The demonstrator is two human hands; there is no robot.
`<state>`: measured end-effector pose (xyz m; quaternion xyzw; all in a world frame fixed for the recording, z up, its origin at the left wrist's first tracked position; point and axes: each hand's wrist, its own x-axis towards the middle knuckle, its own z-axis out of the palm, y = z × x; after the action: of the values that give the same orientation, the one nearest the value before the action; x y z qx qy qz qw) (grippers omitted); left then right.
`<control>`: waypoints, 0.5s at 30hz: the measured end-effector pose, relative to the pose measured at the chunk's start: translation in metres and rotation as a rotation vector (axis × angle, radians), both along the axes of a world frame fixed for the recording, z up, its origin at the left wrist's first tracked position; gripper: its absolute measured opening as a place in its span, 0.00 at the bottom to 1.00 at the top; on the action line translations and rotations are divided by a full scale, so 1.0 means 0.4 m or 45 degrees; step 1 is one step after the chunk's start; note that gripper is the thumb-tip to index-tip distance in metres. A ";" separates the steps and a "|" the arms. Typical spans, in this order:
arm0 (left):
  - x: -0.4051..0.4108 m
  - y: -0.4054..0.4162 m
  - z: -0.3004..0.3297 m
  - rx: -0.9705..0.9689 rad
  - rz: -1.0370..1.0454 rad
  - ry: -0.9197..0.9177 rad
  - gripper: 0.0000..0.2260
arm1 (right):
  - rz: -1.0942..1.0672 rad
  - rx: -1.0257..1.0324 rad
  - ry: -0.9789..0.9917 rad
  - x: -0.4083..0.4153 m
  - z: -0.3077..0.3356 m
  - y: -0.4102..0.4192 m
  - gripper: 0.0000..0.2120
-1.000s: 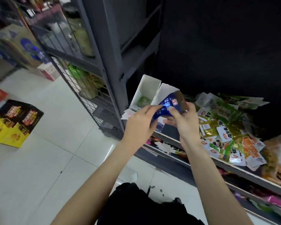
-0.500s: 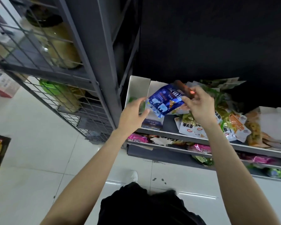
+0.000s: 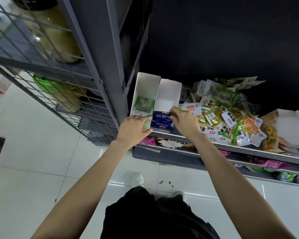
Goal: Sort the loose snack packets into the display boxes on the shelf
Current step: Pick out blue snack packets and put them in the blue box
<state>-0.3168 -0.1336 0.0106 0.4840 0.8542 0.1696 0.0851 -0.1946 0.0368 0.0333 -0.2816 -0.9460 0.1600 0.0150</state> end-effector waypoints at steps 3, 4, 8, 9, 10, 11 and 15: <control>0.006 -0.001 0.002 0.020 0.031 -0.028 0.19 | 0.083 0.005 -0.133 0.017 -0.016 -0.001 0.10; 0.008 0.001 0.005 0.014 0.037 -0.035 0.19 | 0.112 -0.027 -0.158 0.021 -0.023 -0.001 0.11; 0.018 0.009 0.026 0.064 0.065 -0.045 0.20 | 0.120 -0.218 -0.106 0.042 -0.041 0.002 0.12; 0.022 0.013 0.035 0.120 0.084 -0.046 0.19 | 0.109 -0.256 -0.071 0.048 -0.041 0.004 0.12; 0.026 0.017 0.044 0.195 0.100 -0.040 0.18 | 0.107 -0.281 -0.034 0.055 -0.038 0.005 0.12; 0.032 0.023 0.054 0.297 0.106 -0.030 0.16 | 0.115 -0.298 0.009 0.064 -0.034 0.009 0.12; 0.101 0.080 0.098 0.881 -0.069 -0.078 0.10 | 0.064 -0.278 0.221 0.139 -0.009 0.046 0.14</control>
<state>-0.2763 -0.1015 0.0496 0.5014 0.7301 0.4612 -0.0541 -0.1392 0.0552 0.0298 -0.2427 -0.9249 0.2861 0.0619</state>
